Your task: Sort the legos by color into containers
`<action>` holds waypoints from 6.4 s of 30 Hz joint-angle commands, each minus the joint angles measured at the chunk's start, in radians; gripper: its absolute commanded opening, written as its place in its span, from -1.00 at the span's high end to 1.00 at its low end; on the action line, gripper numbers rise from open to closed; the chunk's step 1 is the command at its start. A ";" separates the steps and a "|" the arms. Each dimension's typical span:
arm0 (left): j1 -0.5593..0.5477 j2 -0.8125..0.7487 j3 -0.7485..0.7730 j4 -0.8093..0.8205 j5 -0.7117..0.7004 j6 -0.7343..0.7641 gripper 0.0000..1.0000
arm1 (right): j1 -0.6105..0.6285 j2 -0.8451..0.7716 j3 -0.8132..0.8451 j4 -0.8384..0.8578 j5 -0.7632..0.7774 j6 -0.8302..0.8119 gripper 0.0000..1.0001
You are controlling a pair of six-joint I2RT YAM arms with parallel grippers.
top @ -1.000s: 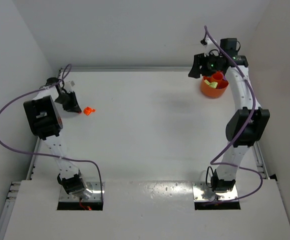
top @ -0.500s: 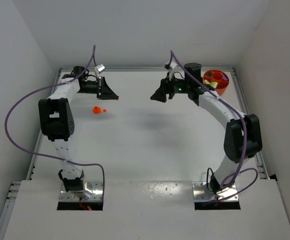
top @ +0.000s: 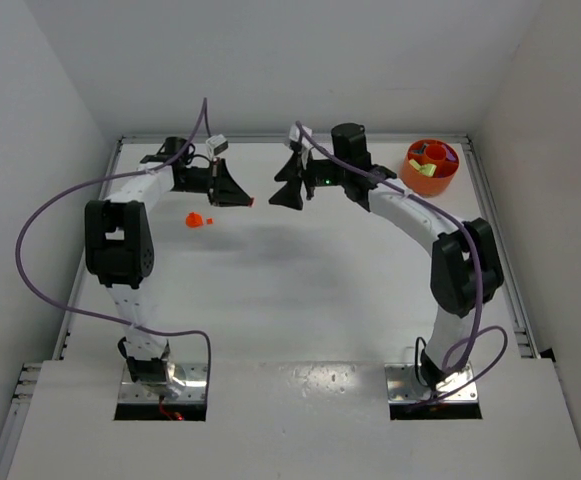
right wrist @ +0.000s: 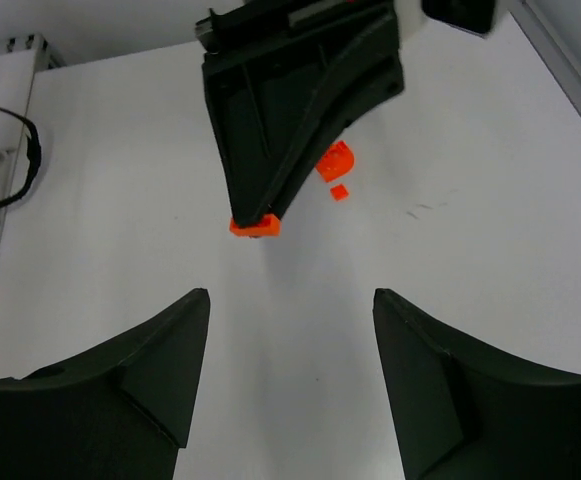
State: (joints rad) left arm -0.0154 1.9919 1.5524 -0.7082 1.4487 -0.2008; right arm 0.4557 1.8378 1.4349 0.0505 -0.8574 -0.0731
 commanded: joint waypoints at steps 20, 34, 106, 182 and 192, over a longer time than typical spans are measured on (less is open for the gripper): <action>-0.109 -0.081 0.009 0.065 0.035 -0.045 1.00 | 0.098 -0.014 0.062 -0.176 0.009 -0.419 -0.27; -0.109 -0.081 0.009 0.075 -0.013 -0.045 1.00 | 0.126 -0.014 0.041 -0.092 0.057 -0.286 -0.02; 0.017 -0.108 0.166 0.260 -0.625 -0.137 -0.99 | -0.689 0.307 0.549 -0.520 0.710 0.173 0.92; -0.011 0.036 0.098 -0.089 -1.090 0.888 0.20 | -0.535 -0.141 0.116 -0.546 0.135 -0.166 0.03; -0.020 0.102 0.130 -0.160 -1.100 1.038 0.11 | -0.526 -0.161 0.098 -0.557 0.178 -0.186 0.03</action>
State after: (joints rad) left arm -0.0212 2.0937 1.6482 -0.8303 0.3252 0.7437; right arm -0.0761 1.7176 1.5352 -0.5259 -0.6827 -0.2295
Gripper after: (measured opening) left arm 0.434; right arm 0.490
